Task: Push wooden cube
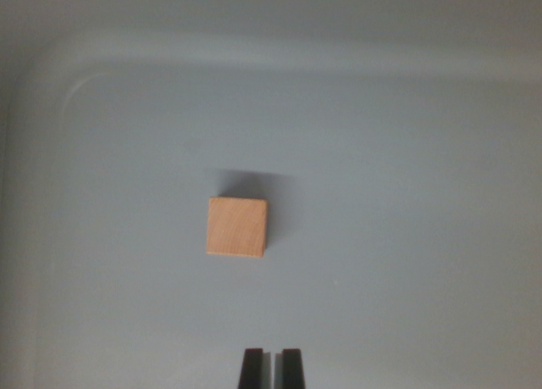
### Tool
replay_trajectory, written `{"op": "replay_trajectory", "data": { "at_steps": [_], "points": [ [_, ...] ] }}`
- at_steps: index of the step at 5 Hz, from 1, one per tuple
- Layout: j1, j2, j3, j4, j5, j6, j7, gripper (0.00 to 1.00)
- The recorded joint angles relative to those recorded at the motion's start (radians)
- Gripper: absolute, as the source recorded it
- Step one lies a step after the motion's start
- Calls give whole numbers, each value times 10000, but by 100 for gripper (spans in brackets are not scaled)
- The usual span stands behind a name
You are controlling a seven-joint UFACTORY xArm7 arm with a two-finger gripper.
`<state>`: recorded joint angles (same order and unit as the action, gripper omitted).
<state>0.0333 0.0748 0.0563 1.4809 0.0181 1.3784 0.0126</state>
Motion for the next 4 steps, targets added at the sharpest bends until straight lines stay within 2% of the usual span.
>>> {"op": "replay_trajectory", "data": {
  "at_steps": [1,2,3,4],
  "points": [
    [31,93,19,-313,-29,-386,86,0],
    [31,93,19,-313,-29,-386,86,0],
    [65,194,38,-649,-59,-801,179,0],
    [65,194,38,-649,-59,-801,179,0]
  ]
}}
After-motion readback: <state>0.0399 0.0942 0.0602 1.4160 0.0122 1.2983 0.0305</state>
